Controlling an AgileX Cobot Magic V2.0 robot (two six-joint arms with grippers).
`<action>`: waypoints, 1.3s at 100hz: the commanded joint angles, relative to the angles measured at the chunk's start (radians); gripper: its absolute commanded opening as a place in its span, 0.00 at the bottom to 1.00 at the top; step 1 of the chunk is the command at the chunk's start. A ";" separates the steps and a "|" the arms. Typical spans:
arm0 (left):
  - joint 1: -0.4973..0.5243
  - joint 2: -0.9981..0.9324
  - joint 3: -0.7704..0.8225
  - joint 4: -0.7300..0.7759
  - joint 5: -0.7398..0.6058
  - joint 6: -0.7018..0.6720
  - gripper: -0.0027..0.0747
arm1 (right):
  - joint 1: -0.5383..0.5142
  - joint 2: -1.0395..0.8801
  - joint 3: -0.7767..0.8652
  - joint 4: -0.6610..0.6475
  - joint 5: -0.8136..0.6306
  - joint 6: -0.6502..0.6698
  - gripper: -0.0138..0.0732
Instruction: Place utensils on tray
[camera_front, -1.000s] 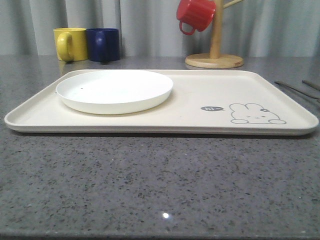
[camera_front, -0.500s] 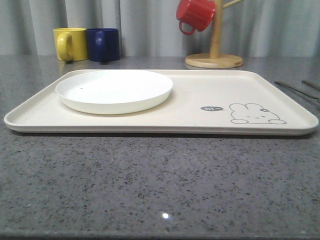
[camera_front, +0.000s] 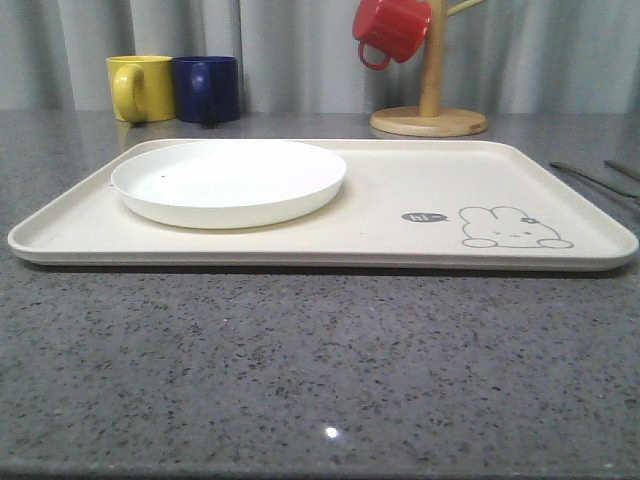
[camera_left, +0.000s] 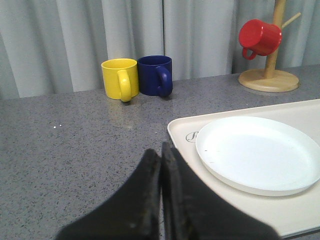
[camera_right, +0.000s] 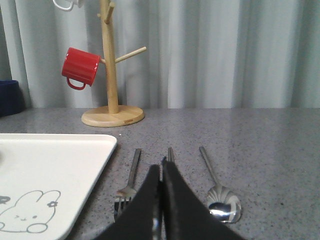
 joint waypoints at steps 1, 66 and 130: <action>-0.005 0.007 -0.025 -0.017 -0.085 -0.005 0.01 | -0.005 -0.008 -0.075 0.001 -0.059 -0.008 0.08; -0.005 0.007 -0.025 -0.017 -0.085 -0.005 0.01 | -0.005 0.618 -0.814 0.051 0.811 -0.008 0.08; -0.005 0.007 -0.025 -0.017 -0.085 -0.005 0.01 | -0.005 0.754 -0.834 0.101 0.818 -0.008 0.72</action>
